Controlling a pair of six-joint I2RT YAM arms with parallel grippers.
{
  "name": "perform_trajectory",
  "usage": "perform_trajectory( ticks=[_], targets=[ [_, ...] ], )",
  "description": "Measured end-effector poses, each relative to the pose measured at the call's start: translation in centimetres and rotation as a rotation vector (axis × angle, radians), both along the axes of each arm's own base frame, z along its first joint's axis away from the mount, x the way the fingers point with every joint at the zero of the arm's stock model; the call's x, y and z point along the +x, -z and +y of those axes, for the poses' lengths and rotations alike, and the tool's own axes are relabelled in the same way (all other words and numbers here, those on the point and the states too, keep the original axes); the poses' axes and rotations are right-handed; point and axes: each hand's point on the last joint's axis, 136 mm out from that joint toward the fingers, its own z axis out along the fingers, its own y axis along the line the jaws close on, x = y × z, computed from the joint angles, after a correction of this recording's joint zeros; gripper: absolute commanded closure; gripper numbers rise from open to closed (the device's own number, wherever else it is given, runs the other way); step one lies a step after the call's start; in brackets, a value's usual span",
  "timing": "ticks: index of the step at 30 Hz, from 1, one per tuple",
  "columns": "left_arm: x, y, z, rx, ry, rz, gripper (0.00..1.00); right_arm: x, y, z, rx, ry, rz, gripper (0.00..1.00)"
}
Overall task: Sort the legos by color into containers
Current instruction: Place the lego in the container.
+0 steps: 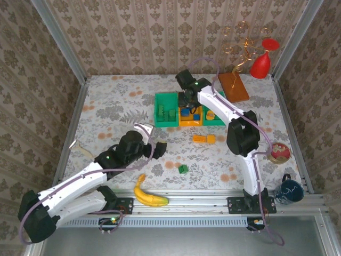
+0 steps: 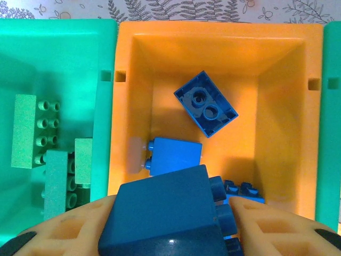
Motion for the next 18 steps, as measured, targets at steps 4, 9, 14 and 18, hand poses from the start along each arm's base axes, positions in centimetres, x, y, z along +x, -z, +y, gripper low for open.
perform_trajectory(
  ticks=[4, 9, 14, 18],
  targets=[
    [-0.4, 0.1, -0.3, 0.008, 0.02, -0.005, 0.0, 1.0, 0.3, 0.2, -0.004, -0.001, -0.003, 0.76],
    [-1.0, 0.9, -0.6, 0.031, 0.049, 0.0, 0.0, 1.5, 0.6, -0.7, -0.024, 0.021, 0.001, 0.66],
    [-1.4, 1.3, -1.0, 0.054, 0.083, -0.001, 0.0, 2.0, 1.0, -1.9, -0.039, 0.045, 0.007, 0.42],
    [-1.8, 2.6, -1.7, 0.097, 0.126, 0.019, 0.0, 2.1, 1.1, -2.2, -0.044, 0.048, 0.008, 0.35]
  ],
)
